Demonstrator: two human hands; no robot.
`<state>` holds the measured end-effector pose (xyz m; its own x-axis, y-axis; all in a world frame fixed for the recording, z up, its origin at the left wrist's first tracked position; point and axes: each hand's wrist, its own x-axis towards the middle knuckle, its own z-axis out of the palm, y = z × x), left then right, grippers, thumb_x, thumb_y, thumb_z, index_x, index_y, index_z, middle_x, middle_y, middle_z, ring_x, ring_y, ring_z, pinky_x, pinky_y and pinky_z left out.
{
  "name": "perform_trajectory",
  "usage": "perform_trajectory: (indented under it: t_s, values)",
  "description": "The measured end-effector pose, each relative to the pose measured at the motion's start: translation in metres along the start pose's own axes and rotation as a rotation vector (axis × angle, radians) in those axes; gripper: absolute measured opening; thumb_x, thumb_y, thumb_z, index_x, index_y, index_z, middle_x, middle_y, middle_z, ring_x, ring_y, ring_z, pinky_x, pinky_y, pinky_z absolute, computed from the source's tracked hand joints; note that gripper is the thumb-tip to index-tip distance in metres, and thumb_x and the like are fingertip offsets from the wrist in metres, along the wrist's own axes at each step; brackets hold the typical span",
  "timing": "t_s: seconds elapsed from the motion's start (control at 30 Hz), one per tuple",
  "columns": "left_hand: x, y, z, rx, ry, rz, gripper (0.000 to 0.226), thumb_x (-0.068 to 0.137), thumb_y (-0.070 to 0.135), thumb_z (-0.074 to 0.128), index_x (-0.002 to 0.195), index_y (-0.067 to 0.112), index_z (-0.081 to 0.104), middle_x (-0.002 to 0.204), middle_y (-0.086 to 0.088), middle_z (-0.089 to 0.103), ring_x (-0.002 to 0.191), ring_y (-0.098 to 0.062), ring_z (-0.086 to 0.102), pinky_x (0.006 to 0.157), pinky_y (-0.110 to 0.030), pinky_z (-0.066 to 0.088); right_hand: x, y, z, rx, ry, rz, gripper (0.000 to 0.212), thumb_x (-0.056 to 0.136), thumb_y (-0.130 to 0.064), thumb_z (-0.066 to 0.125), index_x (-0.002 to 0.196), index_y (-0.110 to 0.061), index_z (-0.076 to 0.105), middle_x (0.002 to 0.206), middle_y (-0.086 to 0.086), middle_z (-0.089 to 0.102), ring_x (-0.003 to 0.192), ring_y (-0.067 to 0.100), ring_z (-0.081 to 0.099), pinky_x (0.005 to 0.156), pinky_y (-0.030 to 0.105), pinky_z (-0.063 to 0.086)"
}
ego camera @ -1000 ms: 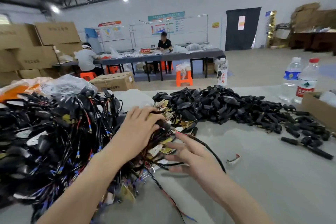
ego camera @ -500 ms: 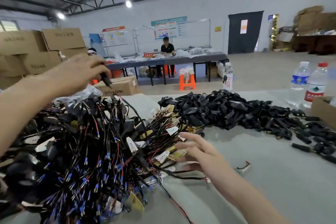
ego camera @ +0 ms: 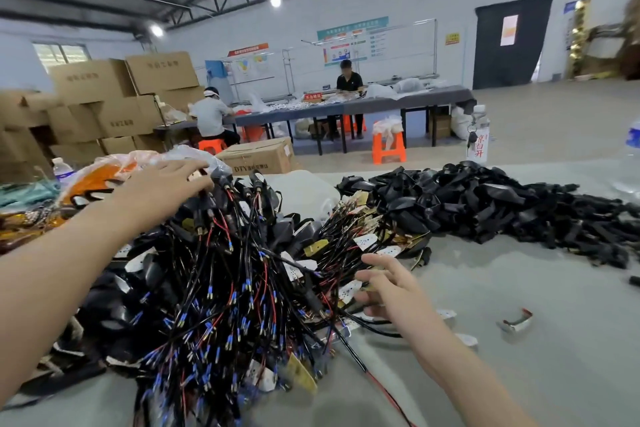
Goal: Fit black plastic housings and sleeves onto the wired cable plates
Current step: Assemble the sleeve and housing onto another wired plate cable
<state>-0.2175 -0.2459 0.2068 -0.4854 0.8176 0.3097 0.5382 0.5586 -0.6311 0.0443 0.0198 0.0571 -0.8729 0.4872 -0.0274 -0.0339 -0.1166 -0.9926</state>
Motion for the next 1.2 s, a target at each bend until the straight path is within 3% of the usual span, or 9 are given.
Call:
perform_trajectory:
  t_s: [0.13,0.23,0.33,0.57,0.77,0.87,0.93,1.03,1.2]
  values:
    - [0.002,0.035,0.02,-0.283,-0.005,-0.234,0.021,0.1,0.019,0.054,0.119,0.026,0.061,0.143,-0.011,0.044,0.127,-0.034,0.045,0.092,-0.048,0.049,0.001,0.0,0.016,-0.115,-0.05,-0.041,0.034,0.101,-0.004,0.036,0.118,-0.024,0.057,0.11,0.003,0.064,0.076,0.012,0.064,0.073,0.031,0.057]
    - [0.006,0.05,0.027,-0.412,-0.012,-0.274,0.02,0.101,0.016,0.052,0.117,0.022,0.063,0.137,-0.008,0.045,0.128,-0.031,0.043,0.086,-0.048,0.052,0.005,0.0,0.02,-0.17,-0.068,-0.067,0.034,0.101,-0.008,0.035,0.118,-0.029,0.056,0.11,-0.001,0.063,0.076,0.01,0.065,0.078,0.038,0.057]
    - [0.008,0.055,0.026,-0.449,-0.009,-0.28,0.022,0.099,0.012,0.052,0.112,0.018,0.068,0.139,-0.009,0.048,0.128,-0.031,0.047,0.095,-0.048,0.048,0.009,0.002,0.013,-0.205,-0.05,-0.061,0.036,0.1,-0.008,0.035,0.117,-0.031,0.056,0.109,-0.003,0.063,0.073,0.006,0.065,0.067,0.029,0.056]
    - [0.028,0.096,0.004,-0.536,0.205,-0.157,0.021,0.092,0.004,0.056,0.1,0.014,0.072,0.115,-0.008,0.065,0.112,-0.032,0.054,0.098,-0.049,0.043,0.025,0.005,-0.018,-0.104,0.07,0.004,0.028,0.101,-0.007,0.041,0.116,-0.021,0.059,0.105,0.003,0.063,0.068,0.008,0.064,0.063,0.027,0.053]
    - [0.059,0.194,-0.011,-0.765,-0.048,0.068,0.027,0.1,0.019,0.043,0.112,0.028,0.065,0.106,0.01,0.067,0.096,-0.01,0.058,0.091,-0.036,0.049,0.033,0.004,-0.052,0.037,0.24,0.022,0.024,0.099,-0.005,0.048,0.116,-0.018,0.06,0.1,0.006,0.065,0.073,0.017,0.066,0.063,0.029,0.053]
    - [0.067,0.246,-0.006,-0.703,-0.231,0.172,0.029,0.102,0.028,0.04,0.117,0.031,0.064,0.113,0.008,0.068,0.106,-0.015,0.059,0.092,-0.035,0.047,0.029,0.009,-0.072,0.033,0.269,0.018,0.029,0.1,-0.003,0.042,0.116,-0.02,0.059,0.106,0.005,0.066,0.076,0.018,0.066,0.068,0.031,0.054]
    - [0.07,0.272,-0.003,-0.549,-0.352,0.19,0.031,0.102,0.035,0.037,0.116,0.027,0.064,0.11,-0.002,0.067,0.109,-0.024,0.055,0.088,-0.038,0.045,0.025,0.012,-0.087,0.026,0.289,0.018,0.029,0.1,-0.005,0.042,0.117,-0.021,0.059,0.105,0.002,0.065,0.078,0.017,0.067,0.068,0.029,0.055]
    - [0.073,0.294,-0.003,-0.288,-0.458,0.202,0.039,0.103,0.041,0.035,0.117,0.016,0.062,0.116,-0.008,0.064,0.117,-0.029,0.047,0.096,-0.043,0.036,0.022,0.016,-0.104,0.019,0.321,0.017,0.028,0.102,-0.008,0.04,0.113,-0.025,0.059,0.106,-0.001,0.065,0.077,0.015,0.067,0.069,0.027,0.056]
    - [0.068,0.298,0.003,-0.134,-0.548,0.191,0.033,0.1,0.028,0.045,0.127,0.013,0.056,0.133,-0.011,0.05,0.127,-0.03,0.037,0.101,-0.044,0.033,0.018,0.019,-0.121,0.02,0.361,0.017,0.029,0.102,-0.01,0.038,0.112,-0.026,0.06,0.106,-0.001,0.064,0.079,0.016,0.068,0.075,0.032,0.058]
